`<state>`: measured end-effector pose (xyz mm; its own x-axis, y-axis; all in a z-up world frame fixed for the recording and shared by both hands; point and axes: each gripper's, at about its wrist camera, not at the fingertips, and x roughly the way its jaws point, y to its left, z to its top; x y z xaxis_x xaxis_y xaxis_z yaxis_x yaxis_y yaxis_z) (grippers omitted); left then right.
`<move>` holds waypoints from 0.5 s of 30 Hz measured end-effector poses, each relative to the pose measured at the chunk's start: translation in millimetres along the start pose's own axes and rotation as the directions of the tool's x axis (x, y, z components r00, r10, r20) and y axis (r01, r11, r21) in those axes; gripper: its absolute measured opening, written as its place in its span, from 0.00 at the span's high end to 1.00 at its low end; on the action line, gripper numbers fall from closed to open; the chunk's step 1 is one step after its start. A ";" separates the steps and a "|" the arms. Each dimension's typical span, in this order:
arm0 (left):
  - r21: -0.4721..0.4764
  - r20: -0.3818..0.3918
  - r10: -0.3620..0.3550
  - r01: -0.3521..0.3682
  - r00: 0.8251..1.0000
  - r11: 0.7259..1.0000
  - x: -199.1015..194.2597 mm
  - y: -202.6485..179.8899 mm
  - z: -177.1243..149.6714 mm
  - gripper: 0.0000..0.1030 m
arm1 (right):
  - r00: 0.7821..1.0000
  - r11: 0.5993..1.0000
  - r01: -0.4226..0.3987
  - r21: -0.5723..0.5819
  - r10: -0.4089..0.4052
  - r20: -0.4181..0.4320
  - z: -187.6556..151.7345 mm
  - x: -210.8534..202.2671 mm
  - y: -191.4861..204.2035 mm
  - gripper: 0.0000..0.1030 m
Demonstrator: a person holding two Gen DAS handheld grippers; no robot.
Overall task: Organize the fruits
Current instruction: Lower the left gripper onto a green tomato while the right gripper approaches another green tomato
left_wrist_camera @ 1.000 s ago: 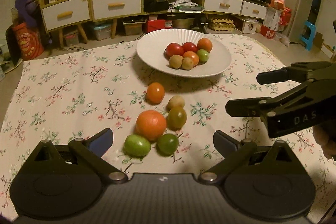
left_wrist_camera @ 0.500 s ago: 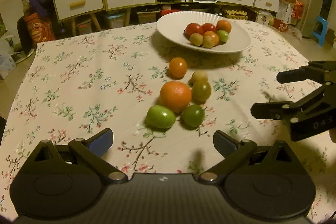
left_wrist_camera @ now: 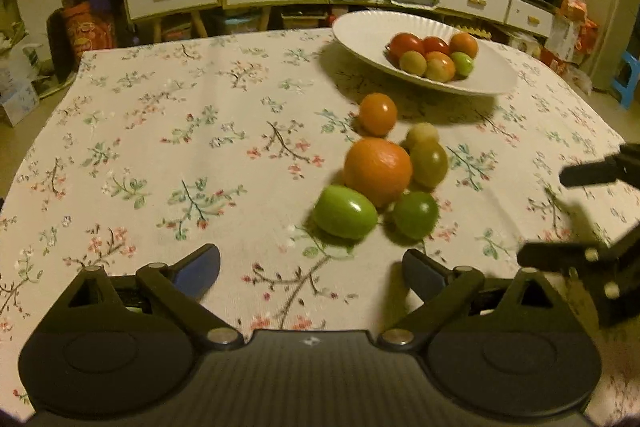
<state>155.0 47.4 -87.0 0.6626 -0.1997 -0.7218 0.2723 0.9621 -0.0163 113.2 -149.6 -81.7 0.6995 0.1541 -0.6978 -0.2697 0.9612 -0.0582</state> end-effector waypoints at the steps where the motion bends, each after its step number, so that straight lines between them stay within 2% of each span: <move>1: 0.002 0.004 0.001 -0.001 1.000 1.000 0.7 -0.7 1.7 0.15 | 1.000 1.000 0.000 -0.001 0.000 -0.002 -0.4 0.4 0.2 0.03; 8: 0.020 0.031 -0.034 0.033 0.999 0.999 2.2 -7.8 9.4 0.37 | 1.000 1.000 -0.004 -0.007 0.004 -0.010 -1.5 2.7 4.7 0.03; 13: 0.023 0.037 -0.064 0.063 0.997 0.998 3.1 -12.1 13.2 0.64 | 1.000 1.000 -0.011 -0.021 0.011 -0.013 -3.0 4.1 8.5 0.03; 15: 0.019 0.034 -0.068 0.067 0.997 0.998 3.3 -12.0 14.8 0.71 | 1.000 1.000 -0.013 -0.026 0.013 -0.014 -4.1 5.3 10.2 0.03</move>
<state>164.2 32.5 -78.9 0.6658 -0.2708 -0.6952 0.3292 0.9428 -0.0520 111.5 -139.9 -89.0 0.6869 0.1632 -0.7082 -0.2963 0.9527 -0.0678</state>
